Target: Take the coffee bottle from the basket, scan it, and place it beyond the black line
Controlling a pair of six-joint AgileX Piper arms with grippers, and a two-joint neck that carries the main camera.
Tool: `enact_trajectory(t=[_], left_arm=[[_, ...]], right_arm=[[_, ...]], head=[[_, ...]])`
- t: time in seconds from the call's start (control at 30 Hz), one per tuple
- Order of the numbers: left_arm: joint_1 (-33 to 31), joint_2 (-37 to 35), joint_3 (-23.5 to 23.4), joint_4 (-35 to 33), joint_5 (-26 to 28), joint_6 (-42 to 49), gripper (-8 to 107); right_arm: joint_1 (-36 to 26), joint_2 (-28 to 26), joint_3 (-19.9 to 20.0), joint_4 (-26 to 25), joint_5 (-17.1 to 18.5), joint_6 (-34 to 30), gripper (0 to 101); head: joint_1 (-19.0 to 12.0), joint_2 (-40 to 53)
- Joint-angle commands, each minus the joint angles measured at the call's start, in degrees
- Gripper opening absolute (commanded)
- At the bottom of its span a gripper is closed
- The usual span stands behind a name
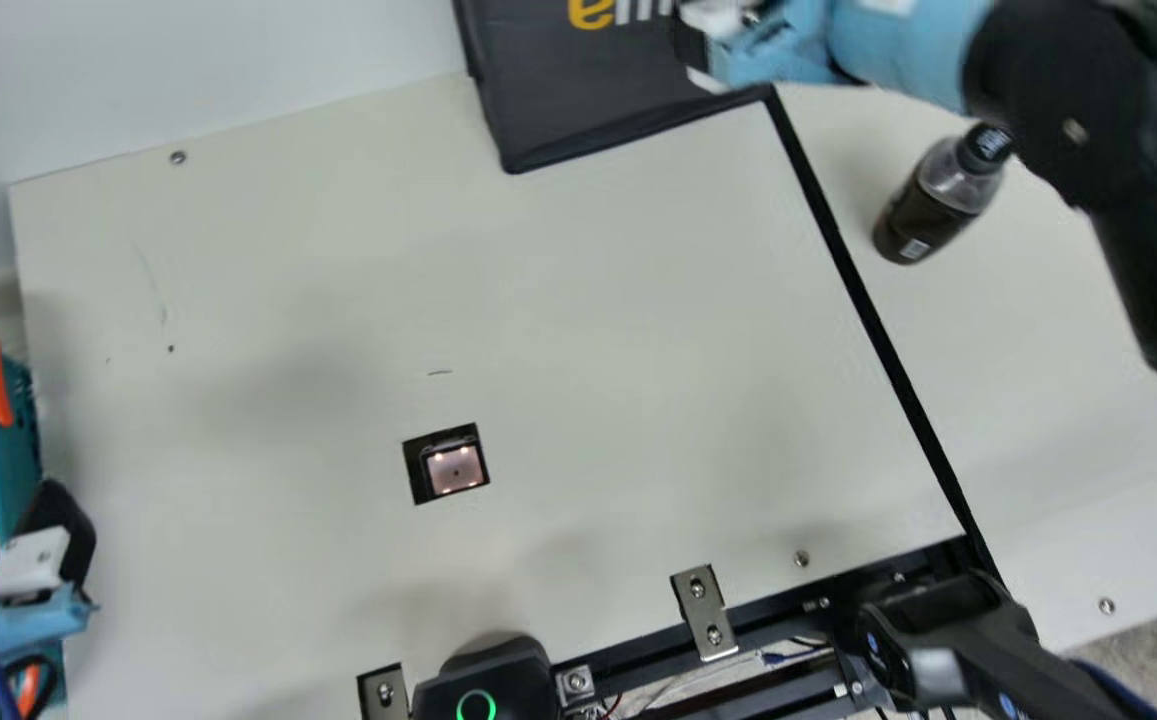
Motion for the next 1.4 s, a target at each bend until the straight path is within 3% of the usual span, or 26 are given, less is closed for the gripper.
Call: enact_trajectory(t=[0.0,0.23,0.83,0.93,1.37], left_arm=[[-0.2,0.4,-2.8,0.2,2.6,-0.2,90],[-0.9,1.7,-9.8,0.9,9.3,-1.1,90],[-2.9,5.2,-27.9,2.5,26.2,-3.4,90],[-3.2,5.7,-30.6,2.7,28.8,-3.8,90],[-3.2,5.6,-30.6,2.7,28.7,-3.8,90]], right_arm=[[0.0,-2.6,0.7,-0.5,2.1,0.3,91],[-0.2,-9.6,3.7,-2.1,7.2,0.9,91],[-0.7,-27.6,11.2,-6.2,20.2,2.5,91],[-0.8,-28.0,11.5,-6.4,20.6,2.6,91],[-0.8,-28.8,11.5,-6.4,21.3,2.6,91]], head=[[-1.5,5.3],[-1.5,14.6],[-1.5,14.6],[-1.5,14.6],[-1.5,14.6]])
